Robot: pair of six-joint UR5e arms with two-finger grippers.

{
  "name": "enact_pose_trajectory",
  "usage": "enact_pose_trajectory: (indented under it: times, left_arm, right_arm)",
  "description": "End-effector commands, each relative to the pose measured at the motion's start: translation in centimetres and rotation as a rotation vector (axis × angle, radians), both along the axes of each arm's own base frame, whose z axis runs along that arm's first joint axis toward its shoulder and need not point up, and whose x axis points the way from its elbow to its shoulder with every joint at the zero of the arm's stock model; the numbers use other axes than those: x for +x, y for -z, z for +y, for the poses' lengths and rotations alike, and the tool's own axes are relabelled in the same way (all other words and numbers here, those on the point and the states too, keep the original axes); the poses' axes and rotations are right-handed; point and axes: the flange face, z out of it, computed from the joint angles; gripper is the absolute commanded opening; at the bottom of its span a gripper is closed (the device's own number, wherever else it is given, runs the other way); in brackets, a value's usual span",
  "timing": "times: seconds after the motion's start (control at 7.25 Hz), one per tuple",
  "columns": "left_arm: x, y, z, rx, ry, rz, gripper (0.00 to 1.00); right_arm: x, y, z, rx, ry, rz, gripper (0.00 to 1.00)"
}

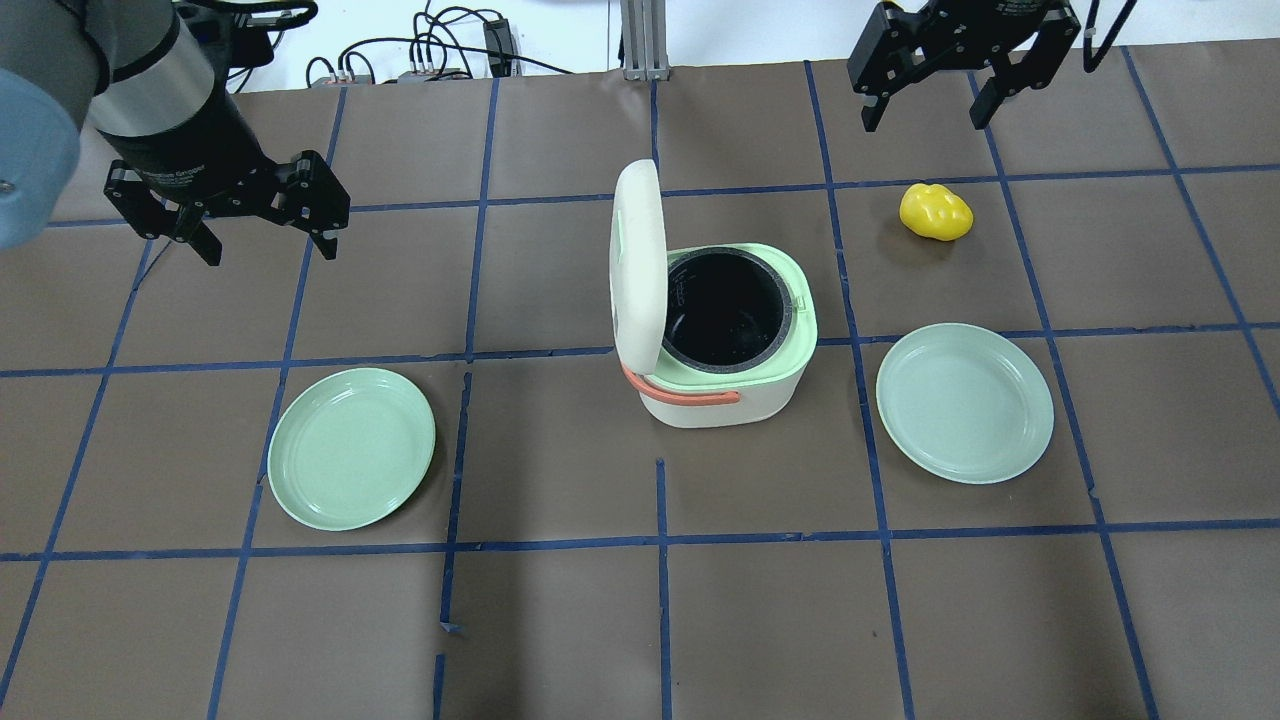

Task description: Press rice cooker button

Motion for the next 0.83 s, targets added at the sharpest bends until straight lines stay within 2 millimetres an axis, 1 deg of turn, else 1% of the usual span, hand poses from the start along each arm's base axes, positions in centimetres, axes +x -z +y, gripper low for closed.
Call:
enact_pose_trajectory:
  times: [0.0,0.14,0.28,0.41,0.55,0.69]
  left_arm:
    - [0.0,0.0,0.0,0.0,0.0,0.001,1.0]
    - [0.0,0.0,0.0,0.0,0.0,0.002,1.0]
    - [0.0,0.0,0.0,0.002,0.0,0.0,1.0]
    - [0.0,0.0,0.0,0.0,0.0,0.0,1.0]
    - [0.0,0.0,0.0,0.0,0.0,0.0,1.0]
    - [0.0,0.0,0.0,0.0,0.0,0.001,1.0]
  right_arm:
    - [-0.1,1.0,2.3,0.026,-0.004,0.005,1.0]
    - [0.1,2.0,3.7,0.037,-0.003,0.003,1.0]
    - [-0.1,1.8,4.6,0.034,0.007,0.033,1.0]
    - [-0.3,1.3,4.6,0.029,0.004,0.092,1.0]
    - [-0.4,1.7,4.7,0.037,0.01,0.1,1.0]
    - [-0.4,1.7,4.7,0.037,0.01,0.098,1.0]
